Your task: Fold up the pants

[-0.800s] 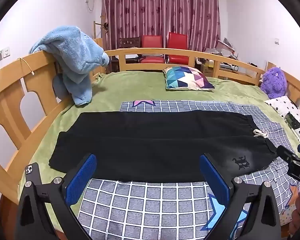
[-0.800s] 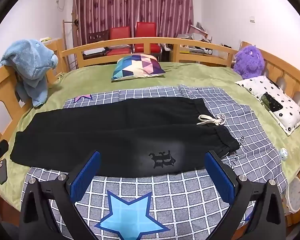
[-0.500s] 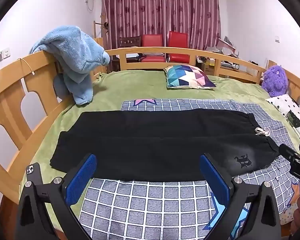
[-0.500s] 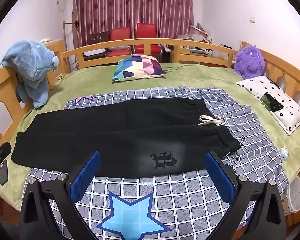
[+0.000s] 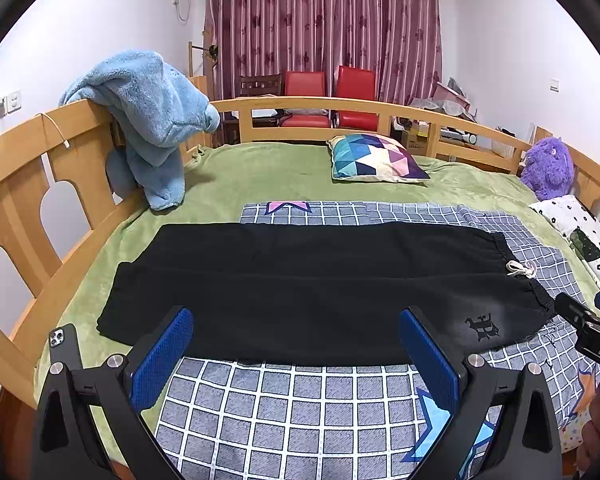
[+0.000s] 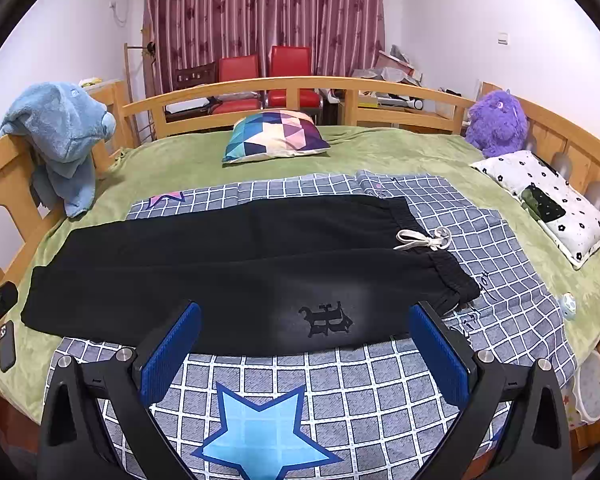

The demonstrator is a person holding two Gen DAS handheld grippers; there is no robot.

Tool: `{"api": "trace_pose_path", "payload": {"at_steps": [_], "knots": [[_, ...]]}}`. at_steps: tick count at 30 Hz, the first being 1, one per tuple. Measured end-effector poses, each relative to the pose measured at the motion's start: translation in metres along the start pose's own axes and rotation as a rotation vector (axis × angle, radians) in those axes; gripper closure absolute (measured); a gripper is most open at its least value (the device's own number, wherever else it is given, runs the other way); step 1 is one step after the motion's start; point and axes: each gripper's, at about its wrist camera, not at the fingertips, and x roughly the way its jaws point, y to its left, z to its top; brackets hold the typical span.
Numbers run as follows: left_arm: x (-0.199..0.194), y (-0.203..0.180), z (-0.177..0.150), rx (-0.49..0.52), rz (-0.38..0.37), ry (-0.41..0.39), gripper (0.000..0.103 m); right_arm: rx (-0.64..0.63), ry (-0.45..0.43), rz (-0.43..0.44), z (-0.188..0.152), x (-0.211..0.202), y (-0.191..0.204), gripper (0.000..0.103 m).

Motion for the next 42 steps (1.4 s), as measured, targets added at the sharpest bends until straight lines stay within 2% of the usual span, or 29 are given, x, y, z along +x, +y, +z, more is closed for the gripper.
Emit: {"api": "trace_pose_path", "payload": {"at_steps": [42], "knots": [[-0.0012, 0.0068, 0.0031, -0.024, 0.001, 0.001, 0.0, 0.013, 0.001, -0.015, -0.0009, 0.0038, -0.0033, 0.001]]}}
